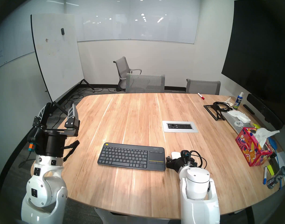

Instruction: Put the mouse beside the keyboard

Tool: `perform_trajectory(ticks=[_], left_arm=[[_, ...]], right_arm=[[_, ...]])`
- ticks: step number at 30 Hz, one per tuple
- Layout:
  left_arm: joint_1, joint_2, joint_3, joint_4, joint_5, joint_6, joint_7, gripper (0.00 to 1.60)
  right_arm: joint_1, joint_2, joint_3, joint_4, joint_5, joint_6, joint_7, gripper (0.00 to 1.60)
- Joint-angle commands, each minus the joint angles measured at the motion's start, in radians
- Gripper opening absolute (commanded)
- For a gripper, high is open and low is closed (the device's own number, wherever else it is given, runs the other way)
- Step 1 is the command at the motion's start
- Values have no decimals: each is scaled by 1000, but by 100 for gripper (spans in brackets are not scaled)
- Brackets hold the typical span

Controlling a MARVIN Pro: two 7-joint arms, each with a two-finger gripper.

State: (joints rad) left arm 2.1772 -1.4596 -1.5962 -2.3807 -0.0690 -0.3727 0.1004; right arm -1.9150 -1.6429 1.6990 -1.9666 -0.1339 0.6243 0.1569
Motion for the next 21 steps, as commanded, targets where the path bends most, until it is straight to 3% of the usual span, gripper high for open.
perform_trajectory(ticks=[1, 12, 21], left_arm=[[-1, 0, 1, -17, -2, -2, 0, 160], [-1, 0, 1, -17, -2, -3, 0, 160], [-1, 0, 1, -17, -2, -2, 0, 160]], right_arm=[[-27, -7, -4, -73, 7, -37, 2, 160], [-113, -19, -16, -197, 37, -94, 8, 160], [-216, -28, -36, -244, 32, -231, -2, 160]])
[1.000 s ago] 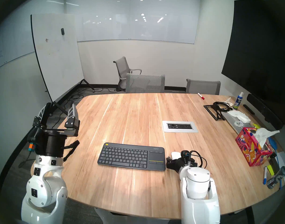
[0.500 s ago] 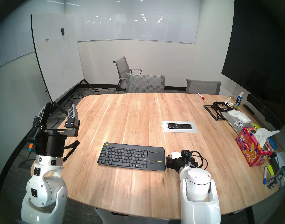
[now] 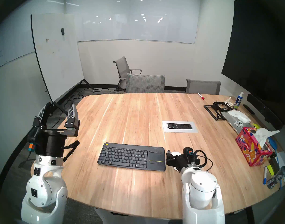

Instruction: Put the mouse beside the keyboard

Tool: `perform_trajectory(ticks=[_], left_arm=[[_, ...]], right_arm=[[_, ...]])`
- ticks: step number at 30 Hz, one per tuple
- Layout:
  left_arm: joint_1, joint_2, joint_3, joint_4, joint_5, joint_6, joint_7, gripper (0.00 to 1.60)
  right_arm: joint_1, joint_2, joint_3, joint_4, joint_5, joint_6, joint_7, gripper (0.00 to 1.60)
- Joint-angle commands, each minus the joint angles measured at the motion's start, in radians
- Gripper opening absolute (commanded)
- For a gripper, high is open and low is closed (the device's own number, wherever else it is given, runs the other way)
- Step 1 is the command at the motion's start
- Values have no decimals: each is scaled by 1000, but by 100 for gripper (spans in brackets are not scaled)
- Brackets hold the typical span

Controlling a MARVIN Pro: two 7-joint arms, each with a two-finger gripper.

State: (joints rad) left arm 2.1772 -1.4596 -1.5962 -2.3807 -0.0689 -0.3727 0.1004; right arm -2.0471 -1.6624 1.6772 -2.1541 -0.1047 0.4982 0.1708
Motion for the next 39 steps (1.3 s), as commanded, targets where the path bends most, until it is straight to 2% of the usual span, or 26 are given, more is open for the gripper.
perform_trajectory(ticks=[1, 8, 9, 11, 12, 13, 15, 17, 19, 20, 21, 22, 26, 27, 29, 30, 39], left_arm=[[-1, 0, 1, -17, -2, -2, 0, 160], [-1, 0, 1, -17, -2, -3, 0, 160], [-1, 0, 1, -17, -2, -3, 0, 160], [-2, 0, 1, -16, -2, -3, 0, 160], [-2, 0, 1, -16, -2, -3, 0, 160], [-2, 0, 1, -16, -2, -3, 0, 160], [-2, 0, 1, -16, -2, -3, 0, 160], [-2, 0, 1, -16, -1, -3, 0, 160], [-2, 0, 1, -16, -2, -3, 0, 160], [-2, 0, 1, -16, -1, -3, 0, 160], [-2, 0, 1, -16, -1, -3, 0, 160], [-2, 0, 1, -16, -1, -3, 0, 160], [-2, 0, 1, -16, -1, -3, 0, 160], [-2, 0, 1, -16, -1, -3, 0, 160], [-2, 0, 1, -16, -1, -3, 0, 160], [-2, 0, 1, -15, -1, -3, 0, 160], [-2, 0, 1, -15, -1, -3, 0, 160]], right_arm=[[-94, -10, -15, -59, 3, -120, -13, 160], [-163, -1, -50, -64, -27, -242, -58, 160], [-169, 0, -53, -64, -8, -239, -71, 160], [-187, 8, -70, -56, -36, -277, -87, 160], [-197, 10, -74, -47, -21, -310, -100, 160], [-200, 15, -83, -45, -49, -316, -105, 160], [-210, 21, -92, -35, -46, -343, -127, 160], [-213, 28, -101, -28, -76, -372, -142, 160], [-216, 29, -102, -22, -57, -392, -154, 160], [-216, 34, -108, -19, -90, -405, -161, 160], [-224, 38, -106, 0, -89, -487, -173, 160], [-219, 39, -109, -7, -89, -445, -182, 160], [-213, 55, -108, 30, -108, -519, -213, 160], [-207, 59, -111, 33, -110, -509, -223, 160], [-202, 61, -111, 56, -117, -568, -242, 160], [-196, 68, -115, 58, -131, -564, -254, 160], [-148, 71, -133, 127, -155, -712, -349, 160]])
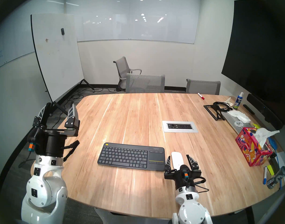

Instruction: Put the mouse beside the keyboard

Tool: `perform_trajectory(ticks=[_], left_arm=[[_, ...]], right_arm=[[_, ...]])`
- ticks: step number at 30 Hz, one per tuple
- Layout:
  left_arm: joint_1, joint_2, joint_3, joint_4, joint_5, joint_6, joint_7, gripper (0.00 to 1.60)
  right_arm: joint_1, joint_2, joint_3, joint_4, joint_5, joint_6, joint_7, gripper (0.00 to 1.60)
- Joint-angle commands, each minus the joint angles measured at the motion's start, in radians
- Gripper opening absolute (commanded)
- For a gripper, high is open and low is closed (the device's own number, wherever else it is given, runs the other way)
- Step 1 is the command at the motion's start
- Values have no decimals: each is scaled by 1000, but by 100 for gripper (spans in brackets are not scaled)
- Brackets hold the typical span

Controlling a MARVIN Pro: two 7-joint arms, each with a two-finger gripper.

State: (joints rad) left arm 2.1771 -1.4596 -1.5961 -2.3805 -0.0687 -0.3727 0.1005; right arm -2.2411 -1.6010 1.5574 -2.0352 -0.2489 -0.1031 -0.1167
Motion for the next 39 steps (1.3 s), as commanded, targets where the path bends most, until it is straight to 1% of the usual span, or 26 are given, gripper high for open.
perform_trajectory(ticks=[1, 3, 4, 5, 6, 7, 9, 10, 11, 12, 13, 18, 25, 28, 30, 35, 39], left_arm=[[-2, 0, 1, -16, -1, -3, 0, 160], [-2, 0, 1, -16, -1, -3, 0, 160], [-2, 0, 1, -16, -1, -3, 0, 160], [-2, 0, 1, -16, -2, -3, 0, 160], [-2, 0, 1, -16, -2, -3, 0, 160], [-2, 0, 1, -16, -2, -3, 0, 160], [-2, 0, 1, -16, -2, -3, 0, 160], [-2, 0, 1, -16, -2, -3, 0, 160], [-2, 0, 1, -16, -2, -3, 0, 160], [-2, 0, 1, -16, -2, -3, 0, 160], [-2, 0, 1, -16, -2, -3, 0, 160], [-1, 0, 1, -17, -2, -3, 0, 160], [-1, 0, 1, -17, -2, -2, 0, 160], [-1, 0, 1, -17, -2, -2, -1, 160], [-1, 0, 1, -17, -2, -2, -1, 160], [-1, 0, 1, -18, -2, -2, -1, 160], [-1, 0, 1, -17, -2, -2, -1, 160]], right_arm=[[49, 13, -17, 8, -15, -111, -70, 160], [55, 19, -20, 16, -16, -150, -86, 160], [55, 19, -20, 16, -16, -150, -86, 160], [58, 24, -20, 21, -5, -183, -97, 160], [59, 31, -22, 18, -10, -190, -104, 160], [59, 31, -21, 18, -4, -215, -110, 160], [58, 36, -21, 11, -2, -222, -113, 160], [54, 44, -18, 7, 2, -265, -123, 160], [54, 44, -18, 7, 2, -265, -123, 160], [50, 47, -11, 17, 2, -333, -124, 160], [43, 58, -15, -7, 12, -293, -129, 160], [7, 89, 1, -20, 32, -376, -134, 160], [-62, 129, 24, -39, 45, -486, -108, 160], [-82, 146, 28, -53, 44, -498, -95, 160], [-79, 154, 30, -55, 47, -505, -85, 160], [-42, 165, 36, -48, 69, -492, -63, 160], [-15, 171, 32, -42, 87, -496, -49, 160]])
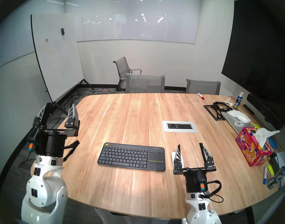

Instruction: Put the mouse beside the keyboard

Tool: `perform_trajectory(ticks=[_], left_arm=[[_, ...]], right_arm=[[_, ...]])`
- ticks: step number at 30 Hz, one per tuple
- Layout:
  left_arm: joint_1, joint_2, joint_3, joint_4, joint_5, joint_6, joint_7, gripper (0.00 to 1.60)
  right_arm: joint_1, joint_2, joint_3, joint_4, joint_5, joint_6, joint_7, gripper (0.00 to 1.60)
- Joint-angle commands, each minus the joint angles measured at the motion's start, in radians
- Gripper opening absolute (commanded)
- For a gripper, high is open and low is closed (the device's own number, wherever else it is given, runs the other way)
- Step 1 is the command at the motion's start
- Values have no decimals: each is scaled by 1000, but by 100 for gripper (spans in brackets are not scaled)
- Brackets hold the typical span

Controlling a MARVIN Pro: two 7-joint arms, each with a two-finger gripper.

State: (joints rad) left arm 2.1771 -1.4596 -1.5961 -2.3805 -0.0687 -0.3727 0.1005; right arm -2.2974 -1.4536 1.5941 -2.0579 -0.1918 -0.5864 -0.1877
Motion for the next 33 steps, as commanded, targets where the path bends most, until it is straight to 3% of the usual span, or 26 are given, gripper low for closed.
perform_trajectory(ticks=[1, 6, 10, 14, 33], left_arm=[[-1, 0, 1, -17, -2, -2, -1, 160], [-1, 0, 1, -18, -2, -2, -1, 160], [-1, 0, 1, -17, -2, -2, -1, 160], [-1, 0, 1, -18, -2, -2, -1, 160], [-1, 0, 1, -18, -3, -2, -1, 160]], right_arm=[[45, 26, -9, -18, 40, -18, 27, 160], [46, 32, -23, -21, 71, -10, 50, 160], [30, 50, -41, -58, 167, 62, 89, 160], [29, 59, -38, -65, 193, 80, 102, 160], [28, 64, -30, -72, 219, 98, 121, 160]])
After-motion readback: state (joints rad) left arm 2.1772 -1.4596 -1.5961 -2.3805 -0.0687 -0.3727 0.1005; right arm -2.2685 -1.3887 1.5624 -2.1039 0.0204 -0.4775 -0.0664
